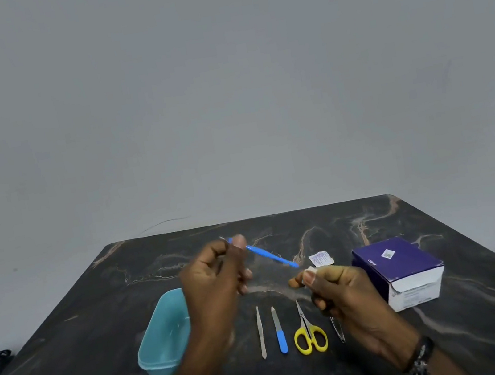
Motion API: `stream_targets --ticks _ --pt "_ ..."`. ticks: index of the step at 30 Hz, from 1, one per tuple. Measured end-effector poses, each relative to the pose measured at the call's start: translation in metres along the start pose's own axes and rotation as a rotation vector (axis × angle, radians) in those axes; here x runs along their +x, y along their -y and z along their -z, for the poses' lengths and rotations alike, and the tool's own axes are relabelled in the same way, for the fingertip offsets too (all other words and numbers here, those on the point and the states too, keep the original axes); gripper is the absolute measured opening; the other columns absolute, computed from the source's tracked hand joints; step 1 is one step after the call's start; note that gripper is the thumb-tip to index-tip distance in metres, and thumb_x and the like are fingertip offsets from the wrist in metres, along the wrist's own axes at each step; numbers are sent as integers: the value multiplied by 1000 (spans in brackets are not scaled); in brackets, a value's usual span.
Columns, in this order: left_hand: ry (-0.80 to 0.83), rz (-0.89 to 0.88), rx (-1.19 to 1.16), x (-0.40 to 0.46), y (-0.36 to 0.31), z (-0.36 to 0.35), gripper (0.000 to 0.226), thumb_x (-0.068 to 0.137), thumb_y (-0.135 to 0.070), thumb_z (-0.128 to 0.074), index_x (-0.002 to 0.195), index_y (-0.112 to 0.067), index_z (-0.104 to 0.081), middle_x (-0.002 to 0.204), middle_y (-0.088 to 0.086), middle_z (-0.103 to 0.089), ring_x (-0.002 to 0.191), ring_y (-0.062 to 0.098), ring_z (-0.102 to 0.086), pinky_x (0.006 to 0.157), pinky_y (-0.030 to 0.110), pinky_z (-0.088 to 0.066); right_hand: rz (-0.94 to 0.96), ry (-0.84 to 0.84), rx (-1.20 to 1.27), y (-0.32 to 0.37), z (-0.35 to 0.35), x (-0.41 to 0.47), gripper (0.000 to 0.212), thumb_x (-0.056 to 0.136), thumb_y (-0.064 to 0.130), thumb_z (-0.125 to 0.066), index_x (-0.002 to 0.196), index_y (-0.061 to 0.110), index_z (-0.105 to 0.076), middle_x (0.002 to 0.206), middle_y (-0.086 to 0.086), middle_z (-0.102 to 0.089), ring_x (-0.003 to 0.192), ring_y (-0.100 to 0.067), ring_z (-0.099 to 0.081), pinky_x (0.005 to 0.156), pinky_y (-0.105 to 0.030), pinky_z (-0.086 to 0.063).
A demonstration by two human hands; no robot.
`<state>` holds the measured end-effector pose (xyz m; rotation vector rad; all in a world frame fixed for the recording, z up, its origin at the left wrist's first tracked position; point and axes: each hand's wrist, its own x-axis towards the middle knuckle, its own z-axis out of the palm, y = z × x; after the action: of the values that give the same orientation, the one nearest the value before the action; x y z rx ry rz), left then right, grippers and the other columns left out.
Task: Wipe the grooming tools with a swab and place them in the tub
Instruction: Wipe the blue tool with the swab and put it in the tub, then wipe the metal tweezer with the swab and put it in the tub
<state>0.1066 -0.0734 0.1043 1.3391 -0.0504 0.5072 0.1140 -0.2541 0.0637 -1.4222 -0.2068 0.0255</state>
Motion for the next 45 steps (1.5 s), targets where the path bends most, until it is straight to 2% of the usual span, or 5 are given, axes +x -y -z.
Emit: stream_targets --ticks 10,17,28,39,45 --pt "209 -105 1216 76 -62 76 41 83 -29 -72 51 -7 -59 78 15 -58 96 28 -50 95 40 -38 -1 -113 4 1 7 3 23 88 16 -62 90 -3 -74 59 4 -66 50 -6 -42 42 -11 -34" --pt "373 108 1775 80 -28 63 35 78 -48 -70 86 -16 -61 130 14 -56 144 48 6 110 54 -29 -7 -123 -7 0 3 2 23 89 14 -61 90 -6 -73 61 4 -68 51 -8 -41 43 -12 -35" --pt "514 141 1916 68 15 53 33 85 -25 -63 117 -16 -61 161 18 0 137 48 32 109 73 4 -49 -125 -15 -4 4 5 21 88 15 -64 85 -2 -75 62 0 -69 49 -6 -45 46 -15 -37" --pt "307 -82 1845 35 -8 39 11 93 -31 -56 85 -22 -56 158 23 10 134 48 35 116 58 4 -40 -90 -25 -7 2 5 21 88 17 -64 84 1 -76 87 -11 -76 54 -7 -48 53 -18 -41" --pt "325 -144 1452 -19 -6 1 9 94 -20 -56 99 -20 -63 117 4 -61 108 22 -58 84 28 -48 -47 -104 -42 -9 2 7 20 91 18 -61 88 2 -73 89 -9 -77 53 -7 -50 51 -18 -42"
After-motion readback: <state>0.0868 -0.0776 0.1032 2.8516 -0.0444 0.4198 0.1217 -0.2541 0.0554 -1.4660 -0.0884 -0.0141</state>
